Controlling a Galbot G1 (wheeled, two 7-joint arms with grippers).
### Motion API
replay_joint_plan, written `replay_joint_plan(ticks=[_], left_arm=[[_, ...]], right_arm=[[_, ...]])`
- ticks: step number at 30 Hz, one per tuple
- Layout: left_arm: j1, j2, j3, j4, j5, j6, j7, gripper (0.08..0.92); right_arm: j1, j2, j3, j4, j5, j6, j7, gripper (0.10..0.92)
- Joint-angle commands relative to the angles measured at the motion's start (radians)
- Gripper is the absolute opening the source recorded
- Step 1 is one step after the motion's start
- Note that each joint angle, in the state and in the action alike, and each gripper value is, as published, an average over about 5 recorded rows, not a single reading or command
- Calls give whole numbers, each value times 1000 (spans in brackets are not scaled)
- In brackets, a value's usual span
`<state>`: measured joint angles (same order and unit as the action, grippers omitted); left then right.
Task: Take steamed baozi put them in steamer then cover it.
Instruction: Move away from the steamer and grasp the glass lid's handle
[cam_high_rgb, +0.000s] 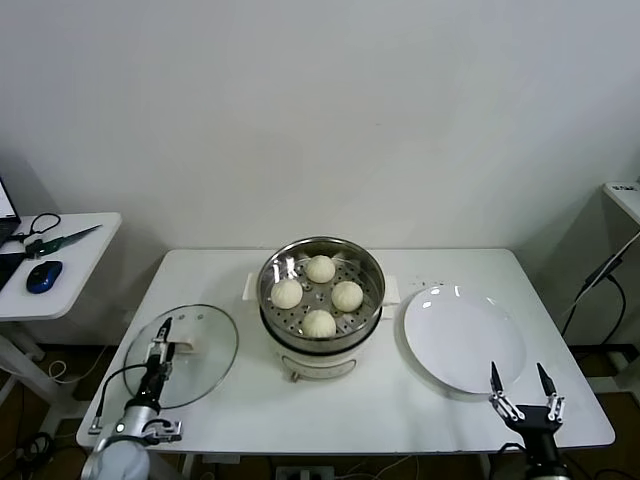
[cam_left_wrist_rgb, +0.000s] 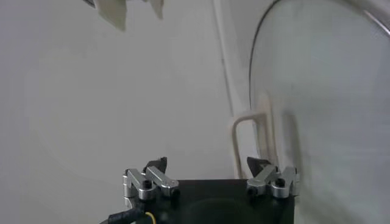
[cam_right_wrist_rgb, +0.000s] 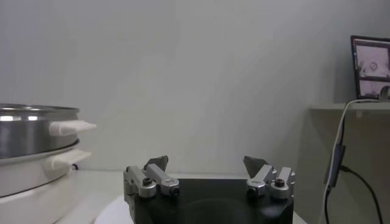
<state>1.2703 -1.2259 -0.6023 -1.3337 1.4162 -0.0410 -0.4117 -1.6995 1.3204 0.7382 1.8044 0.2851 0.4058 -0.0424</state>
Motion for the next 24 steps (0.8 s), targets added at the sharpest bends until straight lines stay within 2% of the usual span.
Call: replay_joint_plan(ticks=[1,3,19,24], left_arm=[[-17,10,1,41,-3,-27,-5,802],[-15,10,2,41,-4,-32,-4,764],[-19,4,-2,45,-11,-31,-6,299],[-1,13,-4,-25,-94,-21,19,168]], right_arm=[[-4,3,2,10,-2,-1,-3,823],[-4,3,2,10,-3,-2,-5,823],[-6,4,5,36,-6,-8,-9,823],[-3,2,4,45,-6,-19,-9,823]])
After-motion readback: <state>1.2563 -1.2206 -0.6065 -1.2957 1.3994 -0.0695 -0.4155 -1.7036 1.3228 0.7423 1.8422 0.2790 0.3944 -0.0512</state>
